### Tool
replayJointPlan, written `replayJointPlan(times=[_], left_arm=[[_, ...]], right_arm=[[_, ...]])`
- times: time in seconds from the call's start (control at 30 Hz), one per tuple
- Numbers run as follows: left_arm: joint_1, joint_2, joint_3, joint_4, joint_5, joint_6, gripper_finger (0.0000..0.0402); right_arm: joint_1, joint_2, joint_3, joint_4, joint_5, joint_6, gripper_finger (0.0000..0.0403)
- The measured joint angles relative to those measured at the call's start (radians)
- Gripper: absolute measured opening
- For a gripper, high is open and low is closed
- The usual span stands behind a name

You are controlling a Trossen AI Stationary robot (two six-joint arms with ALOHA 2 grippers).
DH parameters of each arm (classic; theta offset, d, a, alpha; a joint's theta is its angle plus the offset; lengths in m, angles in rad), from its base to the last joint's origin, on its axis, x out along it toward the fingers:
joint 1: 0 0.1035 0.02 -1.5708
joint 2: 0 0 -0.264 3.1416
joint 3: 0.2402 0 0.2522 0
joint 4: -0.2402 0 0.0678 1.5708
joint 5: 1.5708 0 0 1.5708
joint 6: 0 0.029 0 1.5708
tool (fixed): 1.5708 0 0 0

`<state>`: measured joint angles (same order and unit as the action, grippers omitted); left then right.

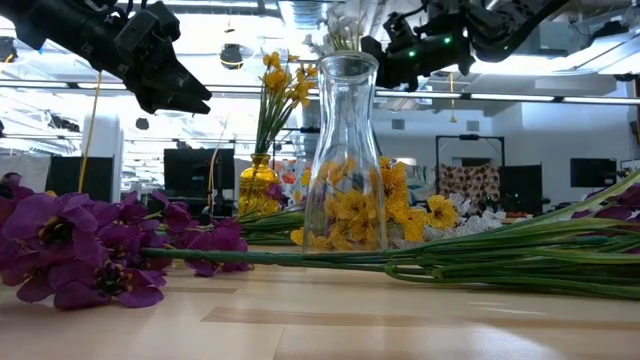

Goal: Sort flowers into vase by color
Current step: Put the top white flowers into the top transparent vase

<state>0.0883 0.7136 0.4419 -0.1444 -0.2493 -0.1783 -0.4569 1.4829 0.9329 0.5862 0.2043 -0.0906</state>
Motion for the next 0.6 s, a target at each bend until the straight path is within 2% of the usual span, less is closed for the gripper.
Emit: replayJointPlan(times=[0.43, 0.6], left_arm=[[0.0, 0.0, 0.0, 0.0, 0.0, 0.009, 0.0236], [0.0, 0.0, 0.0, 0.0, 0.0, 0.009, 0.0236]], right_arm=[[-0.002, 0.002, 0.0, -0.116, 0.005, 0.003, 0.0043], [0.005, 0.002, 0.0, -0.111, 0.006, 0.003, 0.0043]])
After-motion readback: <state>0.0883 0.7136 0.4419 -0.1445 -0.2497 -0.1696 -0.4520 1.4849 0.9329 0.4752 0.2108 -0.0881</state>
